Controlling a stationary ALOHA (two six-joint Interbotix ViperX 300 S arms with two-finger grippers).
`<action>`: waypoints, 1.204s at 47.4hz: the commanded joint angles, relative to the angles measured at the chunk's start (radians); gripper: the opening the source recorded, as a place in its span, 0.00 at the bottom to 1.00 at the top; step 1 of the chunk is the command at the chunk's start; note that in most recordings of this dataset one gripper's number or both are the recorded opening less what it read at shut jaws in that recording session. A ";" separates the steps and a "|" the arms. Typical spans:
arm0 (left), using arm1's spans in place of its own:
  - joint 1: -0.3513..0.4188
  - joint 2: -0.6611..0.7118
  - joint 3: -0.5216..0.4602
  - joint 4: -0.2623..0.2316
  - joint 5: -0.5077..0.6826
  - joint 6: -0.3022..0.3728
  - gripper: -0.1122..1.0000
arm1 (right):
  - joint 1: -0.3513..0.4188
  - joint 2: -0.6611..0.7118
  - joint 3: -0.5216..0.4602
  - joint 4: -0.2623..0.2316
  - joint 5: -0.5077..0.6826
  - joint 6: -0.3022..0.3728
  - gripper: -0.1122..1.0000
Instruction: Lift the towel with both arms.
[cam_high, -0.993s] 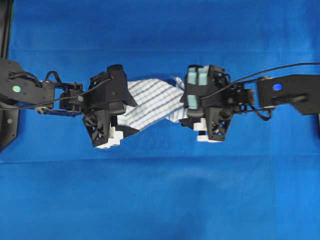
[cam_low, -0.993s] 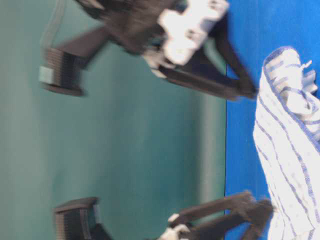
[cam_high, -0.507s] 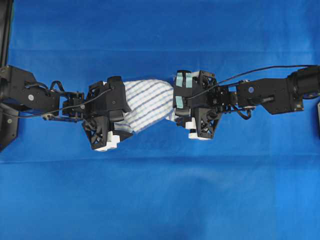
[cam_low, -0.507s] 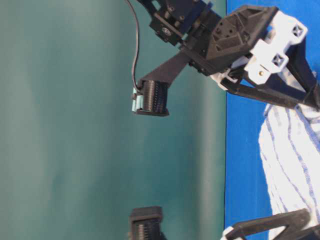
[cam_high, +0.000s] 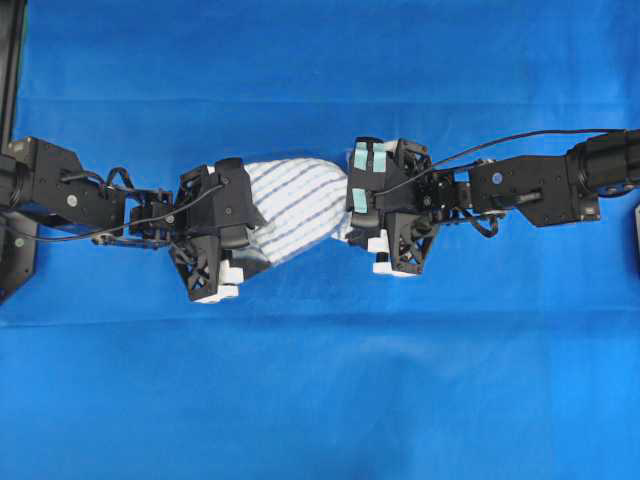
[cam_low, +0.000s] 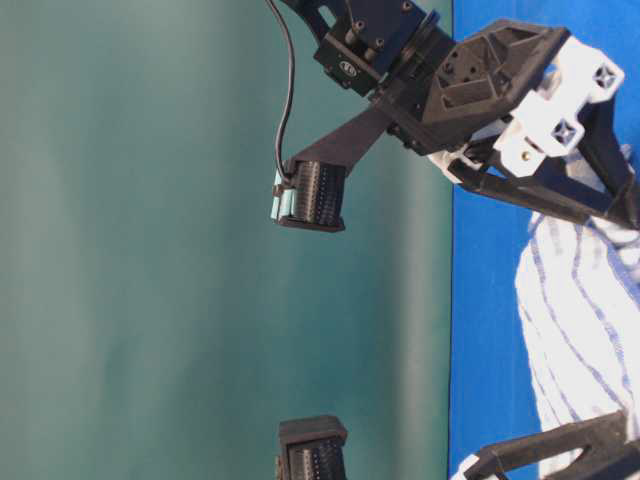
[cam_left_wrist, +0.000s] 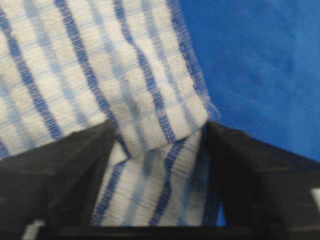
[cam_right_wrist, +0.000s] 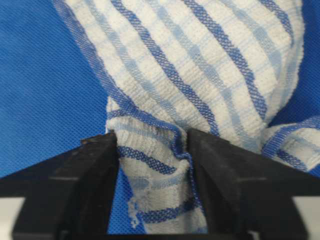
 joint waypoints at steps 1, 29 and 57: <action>0.000 -0.008 -0.008 -0.003 0.012 0.002 0.61 | -0.003 -0.009 -0.012 0.002 0.002 -0.002 0.57; 0.002 -0.140 -0.026 -0.003 0.081 0.002 0.14 | 0.006 -0.124 -0.012 0.006 0.038 0.005 0.23; -0.028 -0.617 -0.321 0.000 0.641 0.008 0.14 | 0.084 -0.508 -0.267 0.008 0.462 0.008 0.23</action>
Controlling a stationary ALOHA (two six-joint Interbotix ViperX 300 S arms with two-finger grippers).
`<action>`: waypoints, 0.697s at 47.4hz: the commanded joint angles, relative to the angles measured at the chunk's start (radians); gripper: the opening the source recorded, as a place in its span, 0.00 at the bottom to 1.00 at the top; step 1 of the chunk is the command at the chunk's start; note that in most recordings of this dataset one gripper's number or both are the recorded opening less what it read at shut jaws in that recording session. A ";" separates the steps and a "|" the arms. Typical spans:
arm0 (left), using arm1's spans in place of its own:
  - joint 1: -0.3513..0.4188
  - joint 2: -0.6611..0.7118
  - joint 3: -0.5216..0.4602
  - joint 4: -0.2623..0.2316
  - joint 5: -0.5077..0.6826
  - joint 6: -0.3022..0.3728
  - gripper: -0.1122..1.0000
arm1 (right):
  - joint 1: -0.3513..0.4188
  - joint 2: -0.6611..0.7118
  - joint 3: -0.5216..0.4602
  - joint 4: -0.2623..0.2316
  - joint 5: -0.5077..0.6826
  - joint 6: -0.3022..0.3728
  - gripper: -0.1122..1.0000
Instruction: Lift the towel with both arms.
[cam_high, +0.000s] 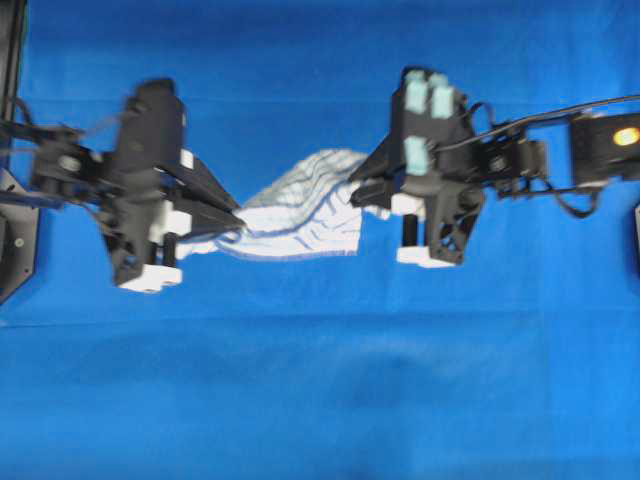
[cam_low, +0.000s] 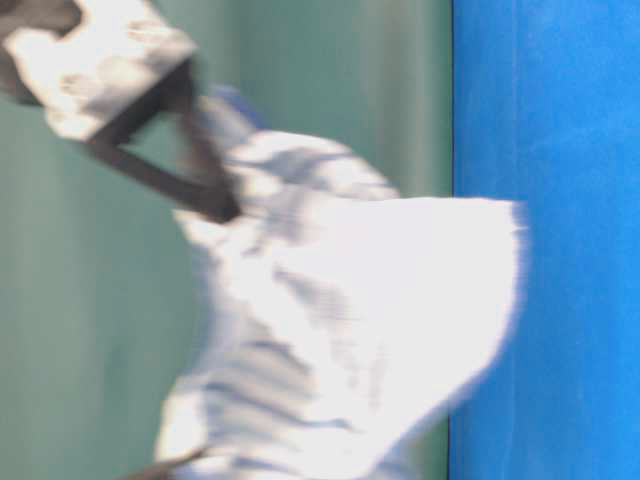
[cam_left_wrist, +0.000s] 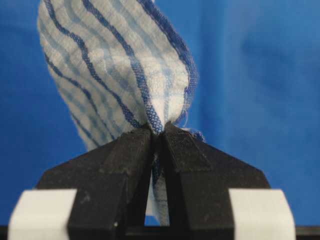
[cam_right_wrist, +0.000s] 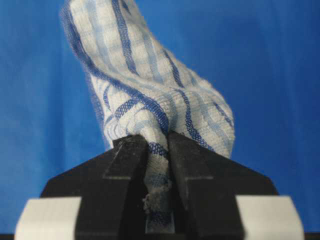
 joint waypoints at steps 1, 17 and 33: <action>-0.002 -0.046 -0.069 0.003 0.040 0.006 0.14 | 0.005 -0.064 -0.083 0.002 0.069 -0.003 0.23; 0.052 -0.071 -0.250 0.005 0.192 0.012 0.14 | 0.005 -0.110 -0.285 -0.011 0.229 -0.023 0.23; 0.078 -0.072 -0.420 0.008 0.285 0.018 0.14 | 0.005 -0.120 -0.457 -0.012 0.331 -0.051 0.23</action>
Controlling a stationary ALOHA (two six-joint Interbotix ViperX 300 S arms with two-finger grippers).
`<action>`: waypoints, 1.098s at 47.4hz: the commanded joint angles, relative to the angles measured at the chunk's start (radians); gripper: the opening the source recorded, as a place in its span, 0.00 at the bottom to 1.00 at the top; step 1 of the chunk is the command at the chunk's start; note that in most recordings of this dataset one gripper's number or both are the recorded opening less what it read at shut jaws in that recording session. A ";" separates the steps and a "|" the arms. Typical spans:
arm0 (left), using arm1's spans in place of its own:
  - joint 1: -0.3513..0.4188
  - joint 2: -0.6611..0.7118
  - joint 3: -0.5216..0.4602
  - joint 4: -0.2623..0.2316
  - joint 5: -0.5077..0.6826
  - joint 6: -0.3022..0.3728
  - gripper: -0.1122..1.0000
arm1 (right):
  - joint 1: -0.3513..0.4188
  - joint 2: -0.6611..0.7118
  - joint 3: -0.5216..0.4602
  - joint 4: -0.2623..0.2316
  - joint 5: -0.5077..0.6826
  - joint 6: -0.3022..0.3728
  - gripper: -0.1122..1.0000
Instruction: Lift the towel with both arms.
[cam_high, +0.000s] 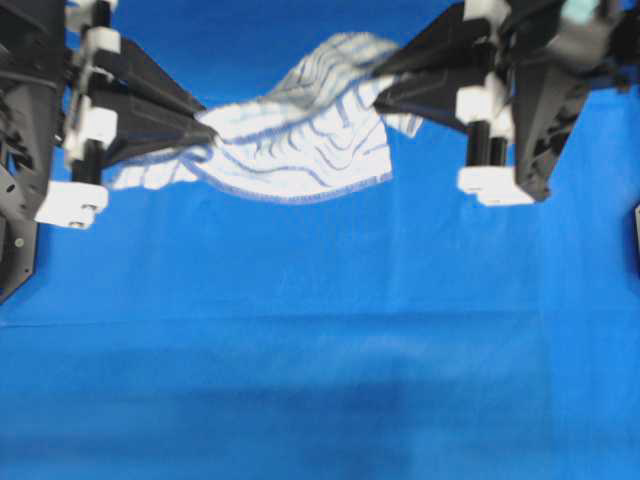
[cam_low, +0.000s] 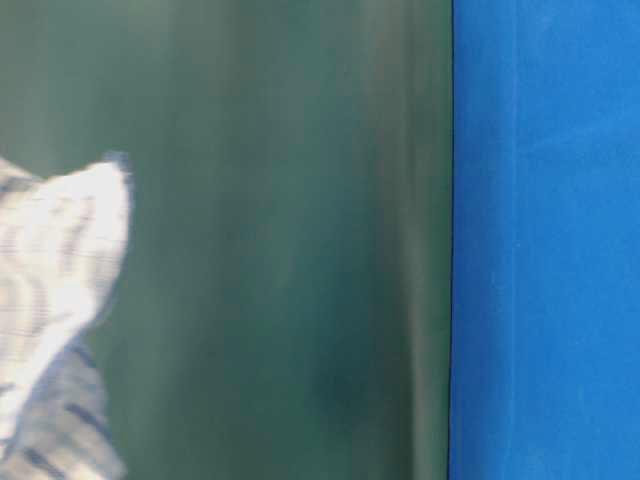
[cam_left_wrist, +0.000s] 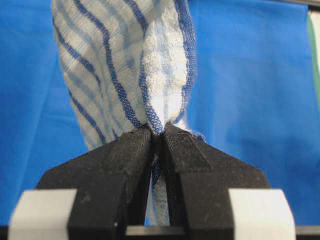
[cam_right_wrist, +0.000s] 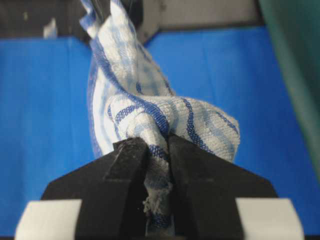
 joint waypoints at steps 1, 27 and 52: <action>0.005 -0.009 -0.066 0.003 0.018 0.000 0.14 | 0.002 -0.023 -0.064 -0.003 0.012 -0.005 0.23; 0.011 0.005 -0.140 0.003 0.028 0.086 0.14 | 0.003 -0.028 -0.109 -0.003 0.060 -0.026 0.23; -0.009 -0.012 -0.107 0.003 -0.064 0.132 0.92 | 0.003 -0.031 -0.094 -0.008 0.057 -0.067 0.71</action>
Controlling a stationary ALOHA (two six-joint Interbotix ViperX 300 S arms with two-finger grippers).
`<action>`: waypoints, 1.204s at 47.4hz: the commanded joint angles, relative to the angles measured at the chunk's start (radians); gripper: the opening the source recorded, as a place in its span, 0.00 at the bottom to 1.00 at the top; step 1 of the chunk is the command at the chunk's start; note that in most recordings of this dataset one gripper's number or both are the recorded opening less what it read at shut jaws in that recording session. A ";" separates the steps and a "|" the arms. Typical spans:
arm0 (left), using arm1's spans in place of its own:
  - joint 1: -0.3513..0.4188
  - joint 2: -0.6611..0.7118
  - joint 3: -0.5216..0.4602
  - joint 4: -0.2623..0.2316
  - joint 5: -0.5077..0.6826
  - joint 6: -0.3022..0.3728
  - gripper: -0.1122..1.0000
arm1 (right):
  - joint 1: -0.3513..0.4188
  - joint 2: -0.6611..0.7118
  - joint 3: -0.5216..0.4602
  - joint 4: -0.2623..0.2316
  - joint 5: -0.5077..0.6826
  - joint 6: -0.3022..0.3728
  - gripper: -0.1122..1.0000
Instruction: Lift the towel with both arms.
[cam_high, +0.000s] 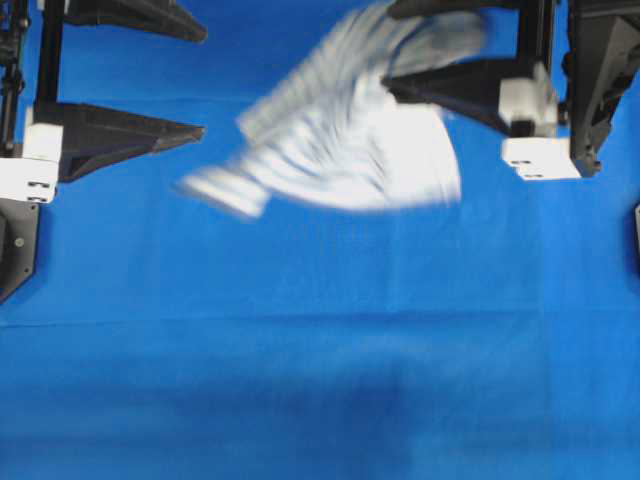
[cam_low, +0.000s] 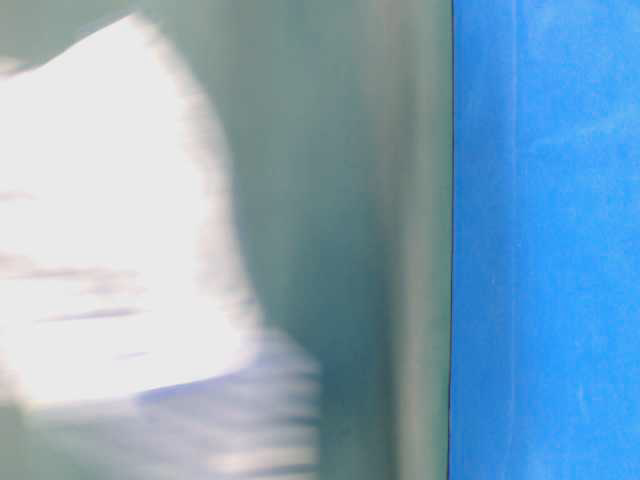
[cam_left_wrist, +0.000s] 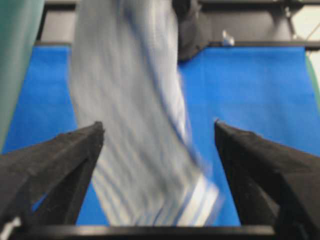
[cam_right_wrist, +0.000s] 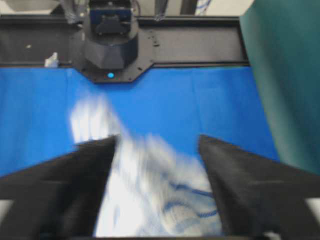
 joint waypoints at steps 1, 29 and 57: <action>-0.003 -0.011 -0.005 0.002 -0.026 -0.002 0.93 | 0.003 -0.020 -0.008 -0.006 -0.003 -0.003 0.71; -0.008 0.075 0.239 -0.002 -0.198 -0.005 0.91 | 0.006 -0.028 0.268 0.008 -0.104 0.063 0.67; -0.018 0.299 0.465 -0.002 -0.443 -0.002 0.91 | 0.072 0.109 0.638 0.006 -0.437 0.256 0.67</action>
